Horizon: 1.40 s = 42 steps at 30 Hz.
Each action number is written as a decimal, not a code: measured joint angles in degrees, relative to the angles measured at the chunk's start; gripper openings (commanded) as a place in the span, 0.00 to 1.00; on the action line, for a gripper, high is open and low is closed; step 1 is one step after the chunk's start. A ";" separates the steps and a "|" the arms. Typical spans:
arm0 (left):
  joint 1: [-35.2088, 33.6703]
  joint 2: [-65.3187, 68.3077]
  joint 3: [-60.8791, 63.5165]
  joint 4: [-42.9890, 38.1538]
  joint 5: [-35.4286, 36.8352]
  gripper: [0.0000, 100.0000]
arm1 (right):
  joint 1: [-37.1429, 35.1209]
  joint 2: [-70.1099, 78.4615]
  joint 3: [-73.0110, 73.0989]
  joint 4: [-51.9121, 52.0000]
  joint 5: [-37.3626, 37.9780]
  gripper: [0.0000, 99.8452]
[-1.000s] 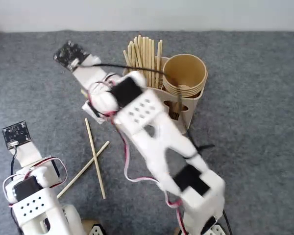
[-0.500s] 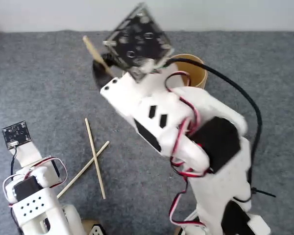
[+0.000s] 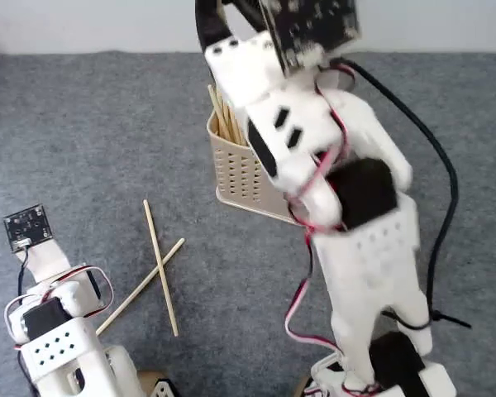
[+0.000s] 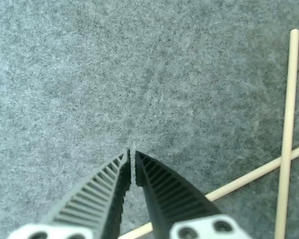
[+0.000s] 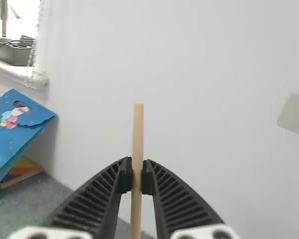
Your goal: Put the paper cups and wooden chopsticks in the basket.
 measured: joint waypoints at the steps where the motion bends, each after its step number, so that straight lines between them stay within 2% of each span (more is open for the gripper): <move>1: 0.00 0.00 0.00 0.00 0.00 0.01 | 0.88 0.53 2.11 -2.46 -0.97 0.01; 11: 0.00 0.00 0.00 0.00 0.00 0.01 | 6.33 3.78 23.12 -22.59 -3.43 0.02; 17: 0.00 0.00 0.00 0.00 0.00 0.01 | 6.42 3.69 25.41 -21.89 -3.60 0.20; 21: 0.00 0.00 0.00 0.00 0.00 0.01 | 5.63 2.20 25.41 -15.91 -3.60 0.22; 27: 0.00 0.00 0.00 0.00 0.00 0.01 | 0.97 -6.95 25.05 -0.88 -3.60 0.22; 30: 0.00 0.00 0.00 0.00 0.00 0.01 | -0.35 -10.99 25.05 9.32 -4.48 0.17; 34: 0.00 0.00 0.00 0.00 0.00 0.02 | -1.05 -15.30 25.05 22.07 -11.78 0.01; 42: 0.09 0.00 -4.66 0.00 0.00 0.02 | -0.97 -20.04 25.05 41.32 -15.12 0.01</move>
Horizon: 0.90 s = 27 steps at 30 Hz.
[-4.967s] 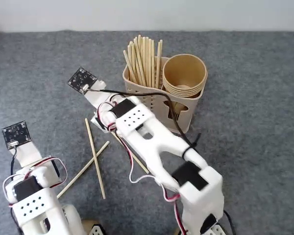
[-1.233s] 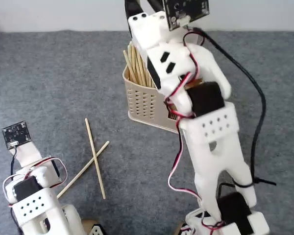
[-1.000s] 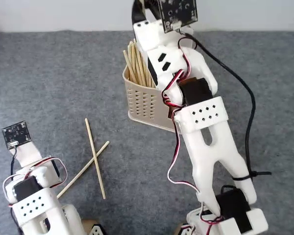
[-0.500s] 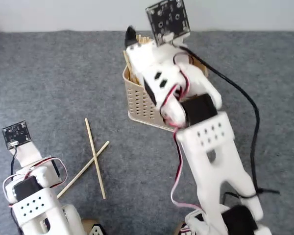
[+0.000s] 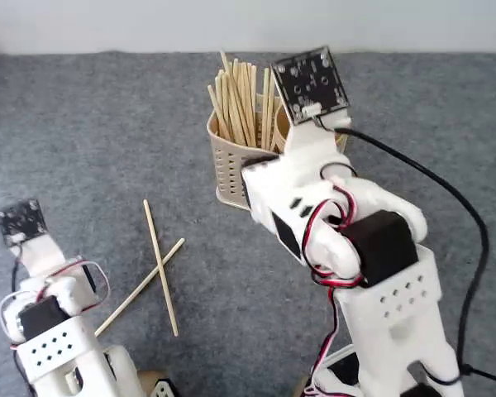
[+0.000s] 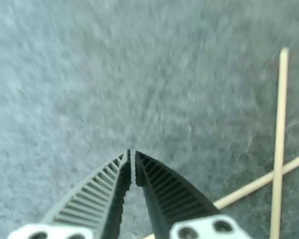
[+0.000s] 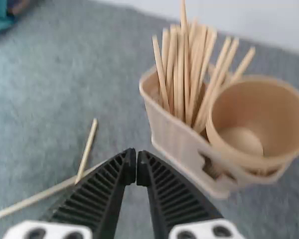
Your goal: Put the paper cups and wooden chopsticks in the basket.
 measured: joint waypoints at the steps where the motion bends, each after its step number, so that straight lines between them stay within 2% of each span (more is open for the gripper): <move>1: 0.00 0.00 -1.23 0.00 0.00 0.02 | 0.09 -0.35 0.00 2.37 0.00 0.01; 4: 1.76 0.00 -4.92 0.35 0.00 0.02 | 0.00 -2.20 1.05 8.18 -0.18 0.01; 8: 10.37 0.00 -10.99 7.12 0.00 0.02 | 2.81 -7.12 9.85 9.67 -0.18 0.01; 12: 21.71 0.00 -15.74 12.66 -0.26 0.02 | 9.05 -15.47 23.82 4.48 -0.18 0.01; 17: 27.52 1.23 -16.88 13.27 -0.26 0.02 | 15.03 -29.71 43.25 -4.04 -0.18 0.01; 21: 30.59 10.99 -19.34 13.27 -0.26 0.02 | 16.62 -41.49 57.58 -11.08 -0.18 0.01; 27: 32.09 33.76 -29.80 13.80 -0.26 0.02 | 16.35 -53.10 72.00 -19.43 -0.18 0.01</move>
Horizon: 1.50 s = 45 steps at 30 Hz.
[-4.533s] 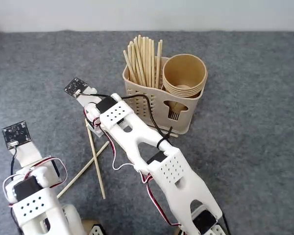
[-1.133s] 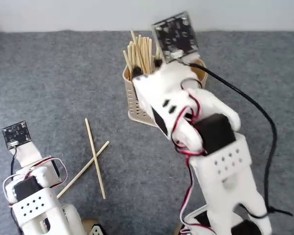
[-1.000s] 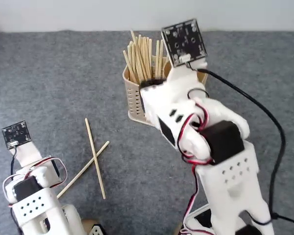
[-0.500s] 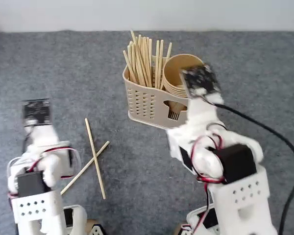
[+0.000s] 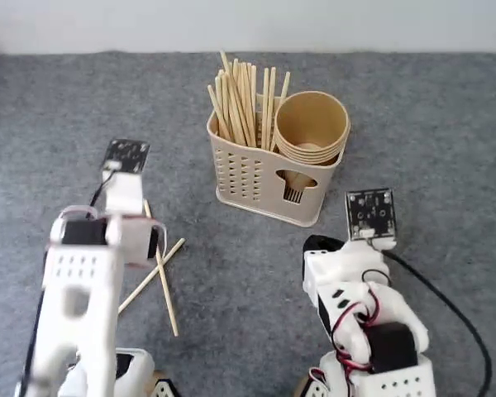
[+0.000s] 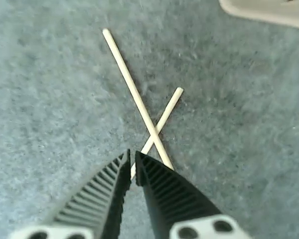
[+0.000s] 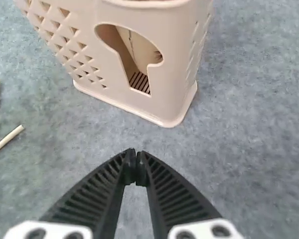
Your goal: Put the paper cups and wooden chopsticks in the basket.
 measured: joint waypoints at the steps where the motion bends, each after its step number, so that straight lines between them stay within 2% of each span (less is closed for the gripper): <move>1: 0.00 3.52 -1.58 0.00 0.18 0.03 | 0.00 -1.14 1.32 -0.44 0.00 0.01; 7: 0.00 18.37 -7.74 0.00 -2.64 0.16 | 0.62 -4.84 6.07 -1.14 0.00 0.01; 21: 0.00 33.93 -8.18 -9.41 -6.51 0.16 | 0.35 -5.10 6.51 -1.14 0.00 0.01; 25: 0.35 39.21 -8.97 -12.40 -7.38 0.15 | 0.35 -5.10 6.51 -1.14 0.00 0.01; 30: 1.85 41.05 -11.78 -11.25 -8.88 0.01 | 0.35 -5.10 6.51 -1.14 0.00 0.01; 41: 2.02 41.32 -12.92 -11.34 -8.70 0.01 | 0.35 -5.10 6.51 -1.14 0.00 0.01; 45: 1.85 41.41 -15.12 -8.00 -8.70 0.01 | 0.35 -5.10 6.51 -1.14 0.00 0.01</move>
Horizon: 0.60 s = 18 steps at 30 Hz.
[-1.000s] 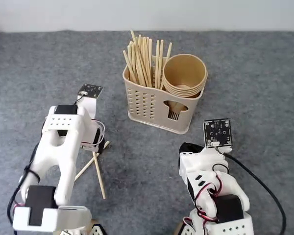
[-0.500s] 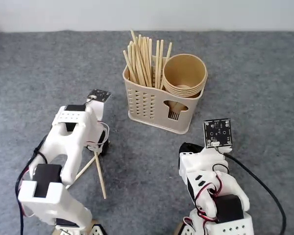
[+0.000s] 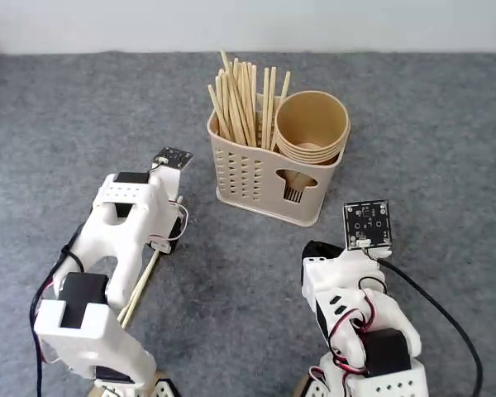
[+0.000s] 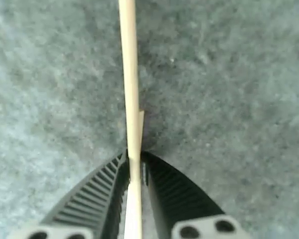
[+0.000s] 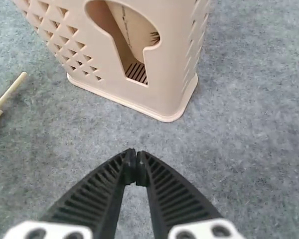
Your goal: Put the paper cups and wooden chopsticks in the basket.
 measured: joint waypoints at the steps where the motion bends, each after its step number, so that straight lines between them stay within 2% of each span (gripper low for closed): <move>1: -0.18 -0.18 -0.79 1.32 0.00 0.01 | 0.00 0.00 0.00 0.00 0.00 0.01; 12: -0.26 -18.73 -15.65 12.66 0.00 0.01 | 0.00 0.00 0.00 0.00 0.00 0.01; 18: -0.26 -23.12 -26.55 17.67 -0.35 0.01 | 0.00 0.00 0.00 0.00 0.00 0.01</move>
